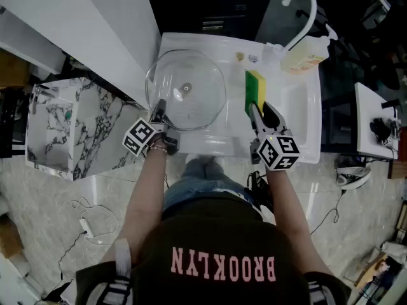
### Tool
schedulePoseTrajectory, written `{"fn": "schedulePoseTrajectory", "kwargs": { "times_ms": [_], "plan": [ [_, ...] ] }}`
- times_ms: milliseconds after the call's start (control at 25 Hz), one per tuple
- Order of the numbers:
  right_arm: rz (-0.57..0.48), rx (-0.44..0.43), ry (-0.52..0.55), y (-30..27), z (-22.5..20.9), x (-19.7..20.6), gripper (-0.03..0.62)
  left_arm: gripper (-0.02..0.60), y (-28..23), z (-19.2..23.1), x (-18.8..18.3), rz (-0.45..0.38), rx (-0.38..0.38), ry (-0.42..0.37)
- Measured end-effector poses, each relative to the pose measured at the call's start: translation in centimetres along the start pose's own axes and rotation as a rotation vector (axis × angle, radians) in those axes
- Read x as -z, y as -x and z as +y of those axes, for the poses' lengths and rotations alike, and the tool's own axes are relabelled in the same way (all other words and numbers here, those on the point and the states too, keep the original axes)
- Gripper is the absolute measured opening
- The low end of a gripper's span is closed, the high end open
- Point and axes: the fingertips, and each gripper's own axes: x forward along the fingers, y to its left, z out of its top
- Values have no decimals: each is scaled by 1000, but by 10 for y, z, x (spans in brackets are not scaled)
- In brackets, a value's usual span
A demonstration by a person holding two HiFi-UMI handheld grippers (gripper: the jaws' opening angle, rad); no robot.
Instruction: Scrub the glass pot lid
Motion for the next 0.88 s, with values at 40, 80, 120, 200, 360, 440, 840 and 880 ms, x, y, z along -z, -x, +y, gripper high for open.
{"fn": "schedulePoseTrajectory", "kwargs": {
  "times_ms": [40, 80, 120, 200, 360, 440, 840, 880],
  "plan": [
    [-3, -3, -1, 0, 1, -1, 106, 14, 0, 0, 1, -1, -1, 0],
    [-6, -6, -2, 1, 2, -2, 106, 14, 0, 1, 2, -2, -3, 0],
    [-8, -9, -2, 1, 3, -3, 106, 14, 1, 1, 3, -3, -4, 0],
    [-10, -15, 1, 1, 3, -6, 106, 14, 0, 2, 4, -5, -5, 0],
    [-13, -18, 5, -2, 3, -10, 106, 14, 0, 1, 3, -6, -5, 1],
    [-13, -21, 7, -4, 2, -12, 104, 14, -1, 0, 4, -5, -5, 1],
    [76, -135, 7, -27, 20, -15, 106, 14, -1, 0, 4, -5, -4, 2],
    [81, -150, 7, -31, 23, -16, 106, 14, -2, -1, 4, -5, -4, 1]
  ]
}}
